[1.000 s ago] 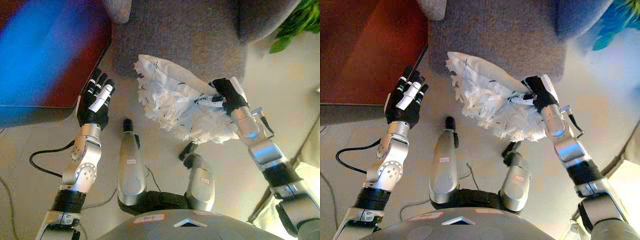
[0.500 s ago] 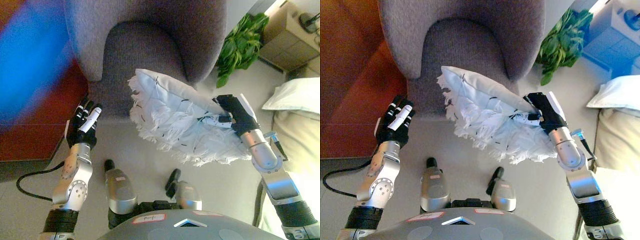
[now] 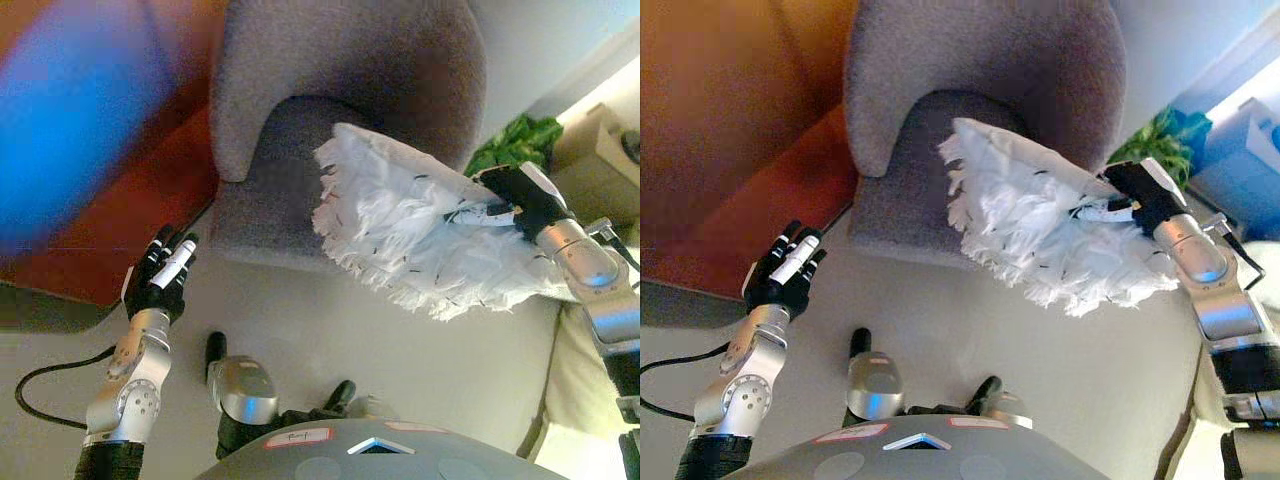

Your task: Pick up the pillow and put it on the sofa.

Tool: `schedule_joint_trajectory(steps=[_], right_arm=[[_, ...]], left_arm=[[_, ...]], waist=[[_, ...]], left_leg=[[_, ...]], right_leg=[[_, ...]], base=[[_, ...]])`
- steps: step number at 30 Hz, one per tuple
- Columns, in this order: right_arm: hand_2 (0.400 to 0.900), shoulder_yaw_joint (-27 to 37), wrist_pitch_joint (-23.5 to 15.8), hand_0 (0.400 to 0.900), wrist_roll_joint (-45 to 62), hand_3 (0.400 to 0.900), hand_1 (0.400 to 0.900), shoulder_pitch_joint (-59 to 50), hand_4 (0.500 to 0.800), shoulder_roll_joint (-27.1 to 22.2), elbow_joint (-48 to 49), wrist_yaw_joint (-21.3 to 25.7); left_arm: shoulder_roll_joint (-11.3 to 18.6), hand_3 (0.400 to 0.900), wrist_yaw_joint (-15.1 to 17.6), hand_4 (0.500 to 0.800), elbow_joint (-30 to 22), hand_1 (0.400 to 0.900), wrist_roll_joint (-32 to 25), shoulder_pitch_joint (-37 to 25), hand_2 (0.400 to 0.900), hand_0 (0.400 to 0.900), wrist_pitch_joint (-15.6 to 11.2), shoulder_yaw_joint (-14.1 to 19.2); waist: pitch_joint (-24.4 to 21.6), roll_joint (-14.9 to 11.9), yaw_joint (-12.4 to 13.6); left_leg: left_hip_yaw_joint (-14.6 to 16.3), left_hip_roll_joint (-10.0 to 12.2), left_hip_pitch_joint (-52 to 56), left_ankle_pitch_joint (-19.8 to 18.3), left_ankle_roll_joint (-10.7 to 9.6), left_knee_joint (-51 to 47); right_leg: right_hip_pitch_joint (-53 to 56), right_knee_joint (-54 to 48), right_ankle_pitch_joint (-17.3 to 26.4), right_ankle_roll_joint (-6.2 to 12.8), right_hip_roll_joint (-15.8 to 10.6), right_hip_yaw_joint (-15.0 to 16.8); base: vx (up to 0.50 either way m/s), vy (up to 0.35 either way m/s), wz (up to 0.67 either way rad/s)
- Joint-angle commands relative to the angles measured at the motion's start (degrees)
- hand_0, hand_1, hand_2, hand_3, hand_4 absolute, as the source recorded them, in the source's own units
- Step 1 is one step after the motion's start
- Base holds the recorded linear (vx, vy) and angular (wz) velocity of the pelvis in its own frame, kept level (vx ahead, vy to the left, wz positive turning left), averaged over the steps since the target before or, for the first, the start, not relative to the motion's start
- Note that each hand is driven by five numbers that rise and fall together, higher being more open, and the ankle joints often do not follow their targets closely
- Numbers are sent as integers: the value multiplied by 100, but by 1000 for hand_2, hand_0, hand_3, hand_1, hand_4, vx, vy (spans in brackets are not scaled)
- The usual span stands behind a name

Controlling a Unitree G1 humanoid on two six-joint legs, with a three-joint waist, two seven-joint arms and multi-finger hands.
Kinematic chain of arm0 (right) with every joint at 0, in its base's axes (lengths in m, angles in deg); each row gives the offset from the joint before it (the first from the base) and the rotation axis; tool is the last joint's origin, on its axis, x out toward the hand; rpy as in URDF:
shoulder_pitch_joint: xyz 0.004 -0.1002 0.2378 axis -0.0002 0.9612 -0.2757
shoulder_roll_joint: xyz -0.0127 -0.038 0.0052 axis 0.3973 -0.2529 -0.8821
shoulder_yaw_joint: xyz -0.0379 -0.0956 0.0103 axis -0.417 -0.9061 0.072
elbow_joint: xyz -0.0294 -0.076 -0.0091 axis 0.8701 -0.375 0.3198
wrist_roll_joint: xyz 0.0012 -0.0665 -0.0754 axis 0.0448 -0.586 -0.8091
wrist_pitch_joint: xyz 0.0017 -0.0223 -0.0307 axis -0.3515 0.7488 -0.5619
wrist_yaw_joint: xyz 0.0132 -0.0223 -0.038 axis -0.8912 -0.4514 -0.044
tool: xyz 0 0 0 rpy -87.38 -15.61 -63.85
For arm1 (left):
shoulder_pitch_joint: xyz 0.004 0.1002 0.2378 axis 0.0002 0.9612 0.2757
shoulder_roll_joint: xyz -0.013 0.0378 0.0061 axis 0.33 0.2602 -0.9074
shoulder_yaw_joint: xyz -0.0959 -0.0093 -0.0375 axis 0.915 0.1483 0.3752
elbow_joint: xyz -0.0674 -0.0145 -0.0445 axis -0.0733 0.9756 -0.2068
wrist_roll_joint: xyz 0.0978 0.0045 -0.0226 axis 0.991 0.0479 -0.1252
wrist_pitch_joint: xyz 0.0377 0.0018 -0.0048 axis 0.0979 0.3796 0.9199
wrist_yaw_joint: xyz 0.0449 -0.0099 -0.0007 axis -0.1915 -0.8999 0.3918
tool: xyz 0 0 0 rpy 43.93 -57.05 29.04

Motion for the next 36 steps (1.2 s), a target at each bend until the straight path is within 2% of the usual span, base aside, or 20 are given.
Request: schedule_joint_trajectory(steps=[1, 3, 4, 5, 6, 7, 8, 9, 10, 12, 14, 19, 24, 27, 31, 36], right_arm=[[400, -126, -335, 400, 620, 400, 400, -2130, 500, -1066, -904, 515], [400, -585, -60, 400, 733, 400, 400, -2800, 500, -1267, -1847, 638], [425, -839, 119, 425, 757, 425, 425, -3134, 515, -1323, -2252, 679], [900, -1298, 494, 900, 676, 900, 900, -3801, 800, -1399, -3145, 949], [900, -1589, 831, 900, 645, 900, 900, -4179, 800, -1388, -3406, 1146], [900, -1812, 1207, 900, 879, 900, 900, -4815, 800, -1344, -4284, 1645], [900, -1991, 1413, 900, 1478, 900, 900, -5235, 800, -1279, -4602, 2299], [900, -1650, 1502, 900, 1697, 900, 900, -5570, 800, -1208, -4819, 2741], [900, -1546, 1518, 900, 1620, 900, 900, -5623, 800, -1209, -4827, 2827], [900, -1806, 1420, 900, 1217, 900, 900, -5929, 800, -1299, -4868, 3109], [900, -1969, 1344, 900, 1331, 900, 900, -6132, 800, -1265, -4841, 3578], [900, -1713, 944, 900, 1321, 900, 900, -5767, 800, -1293, -4449, 3811], [900, -1376, 340, 900, 1346, 900, 900, -5260, 800, -1114, -3531, 3789], [900, -904, 33, 900, 1403, 900, 900, -4560, 800, -839, -2742, 3766], [900, -252, -317, 900, 1093, 900, 900, -3461, 800, -373, -1495, 3630], [900, 436, -614, 900, 925, 900, 900, -2146, 800, 65, -54, 3505]], left_arm=[[591, 900, -431, 800, -832, 900, 134, -211, 900, 900, -202, 176], [812, 900, -552, 800, -785, 900, 119, -231, 900, 900, -134, 217], [887, 900, -593, 800, -747, 900, 123, -263, 900, 900, -108, 223], [1057, 900, -667, 800, -663, 900, 146, -356, 900, 900, -76, 168], [1058, 900, -685, 800, -621, 900, 164, -393, 900, 900, -82, 171], [1231, 900, -824, 800, -582, 900, 126, -499, 900, 900, -128, 145], [1333, 900, -878, 800, -549, 900, 41, -602, 900, 900, -196, 147], [1417, 900, -901, 800, -553, 900, -189, -733, 900, 900, -255, 197], [1460, 900, -910, 800, -553, 900, -314, -782, 900, 900, -242, 229], [1394, 900, -977, 800, -649, 900, -250, -764, 900, 900, -183, 252], [1384, 900, -930, 800, -612, 900, -273, -746, 900, 900, -169, 245], [1407, 900, -919, 800, -927, 900, -284, -566, 900, 900, 39, 191], [1252, 900, -896, 800, -935, 900, -281, -480, 900, 900, 63, -84], [1080, 900, -846, 800, -893, 900, -285, -469, 900, 900, -43, -414], [854, 900, -748, 800, -705, 900, -321, -618, 900, 900, -303, -885], [593, 900, -736, 800, -450, 900, -265, -691, 900, 900, -596, -1156]], waist=[[-174, -65, 441], [-115, -101, 665], [-90, -111, 734], [-77, -139, 913], [-55, -117, 926], [38, -113, 1100], [118, -85, 1160], [241, 27, 1201], [295, 52, 1220], [412, 114, 1299], [510, 173, 1300], [382, 67, 1252], [137, 114, 1026], [18, 198, 776], [-114, 366, 329], [-205, 475, -117]], left_leg=[[16, -234, 567, 34, 433, -632], [-107, -216, 523, 65, 402, -673], [-155, -214, 500, 73, 393, -675], [-294, -159, 513, 0, 331, -714], [-315, -154, 495, 7, 325, -711], [-387, -82, 361, 28, 288, -696], [-432, -42, 237, 43, 272, -678], [-514, -3, -3, 73, 239, -656], [-566, 4, -122, 88, 220, -637], [-646, 33, -256, 150, 221, -672], [-653, 106, -291, 188, 232, -634], [-528, 207, -102, 126, 272, -536], [-312, 123, 216, 49, 357, -547], [-70, -25, 399, 70, 492, -528], [137, -168, 705, -17, 618, -618], [323, -309, 914, -155, 731, -650]], right_leg=[[-37, 64, 297, 216, -12, -120], [-15, 28, 315, 238, 16, -206], [-6, 5, 322, 248, 31, -235], [39, -39, 261, 334, 114, -194], [36, -43, 263, 340, 119, -204], [6, -59, 277, 360, 134, -232], [-38, -67, 284, 370, 137, -254], [-149, -93, 287, 396, 131, -268], [-223, -99, 297, 405, 126, -273], [-332, -99, 312, 425, 114, -270], [-311, -99, 328, 417, 117, -289], [-99, -99, 355, 420, 86, -304], [18, -90, 409, 417, -7, -208], [25, -74, 542, 370, -171, -240], [-36, -8, 621, 381, -302, -83], [-212, 113, 767, 404, -418, 178]], base=[[128, -145, 18], [125, -199, 22], [198, -282, 26], [161, -219, 17], [109, -269, 23], [-82, -223, 20], [-214, -241, 23], [-234, -149, 15], [-209, -70, 13], [-126, -8, 9], [-30, -12, -5], [65, -1, -16], [20, 160, -22], [-69, 235, -24], [-73, 225, -24], [-79, 145, -23]])
